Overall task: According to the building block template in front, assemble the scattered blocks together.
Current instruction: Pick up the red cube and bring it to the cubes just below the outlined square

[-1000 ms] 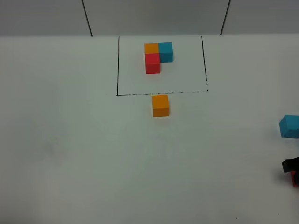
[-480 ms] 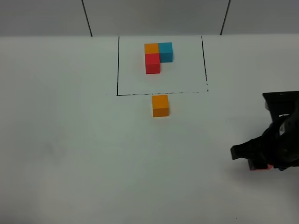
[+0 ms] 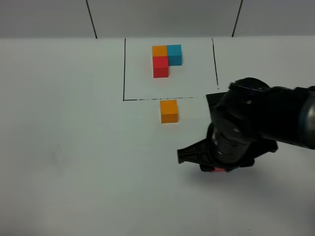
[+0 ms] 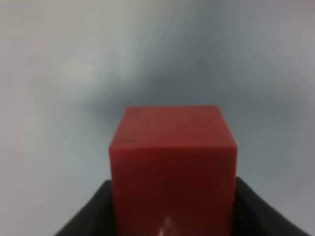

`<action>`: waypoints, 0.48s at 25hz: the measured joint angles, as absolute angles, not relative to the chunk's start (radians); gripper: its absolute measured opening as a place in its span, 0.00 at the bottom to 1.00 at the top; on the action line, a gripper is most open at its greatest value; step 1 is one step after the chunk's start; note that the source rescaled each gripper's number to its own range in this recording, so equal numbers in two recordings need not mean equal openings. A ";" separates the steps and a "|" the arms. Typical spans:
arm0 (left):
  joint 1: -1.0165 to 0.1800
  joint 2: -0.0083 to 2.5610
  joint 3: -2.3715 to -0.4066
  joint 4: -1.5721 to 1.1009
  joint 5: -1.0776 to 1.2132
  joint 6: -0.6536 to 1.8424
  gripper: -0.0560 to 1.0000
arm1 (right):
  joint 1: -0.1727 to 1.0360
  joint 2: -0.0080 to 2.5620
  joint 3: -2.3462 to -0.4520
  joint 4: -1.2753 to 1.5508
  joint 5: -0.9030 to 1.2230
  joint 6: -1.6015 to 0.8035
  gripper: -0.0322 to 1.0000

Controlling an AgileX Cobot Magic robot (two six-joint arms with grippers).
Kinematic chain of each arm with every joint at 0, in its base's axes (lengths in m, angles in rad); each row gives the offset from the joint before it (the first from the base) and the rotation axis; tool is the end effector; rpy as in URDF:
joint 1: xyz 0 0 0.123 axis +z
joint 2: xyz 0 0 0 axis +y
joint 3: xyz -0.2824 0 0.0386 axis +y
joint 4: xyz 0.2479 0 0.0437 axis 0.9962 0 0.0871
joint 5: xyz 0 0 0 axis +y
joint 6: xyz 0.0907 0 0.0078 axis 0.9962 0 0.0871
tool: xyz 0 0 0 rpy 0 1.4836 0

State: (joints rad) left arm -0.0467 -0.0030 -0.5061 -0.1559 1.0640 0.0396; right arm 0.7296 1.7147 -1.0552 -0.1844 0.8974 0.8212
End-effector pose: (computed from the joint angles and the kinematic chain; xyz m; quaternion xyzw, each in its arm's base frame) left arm -0.0073 -0.0120 0.2794 0.0401 0.8482 -0.0796 0.5221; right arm 0.2406 0.1976 0.1900 -0.0081 0.9959 -0.0182 0.0883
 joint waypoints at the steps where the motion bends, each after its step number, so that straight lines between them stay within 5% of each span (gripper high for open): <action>1: -0.047 -0.003 -0.506 -0.156 1.064 0.040 0.84 | 0.736 1.750 -1.095 -0.184 0.906 0.822 0.05; 12: -0.047 -0.003 -0.506 -0.156 1.064 0.040 0.84 | 0.760 2.002 -1.407 -0.213 0.978 0.753 0.05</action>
State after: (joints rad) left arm -0.0467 -0.0030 -0.5061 -0.1559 1.0640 0.0396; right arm 0.7604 2.0022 -1.4071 -0.2133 0.9777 0.7527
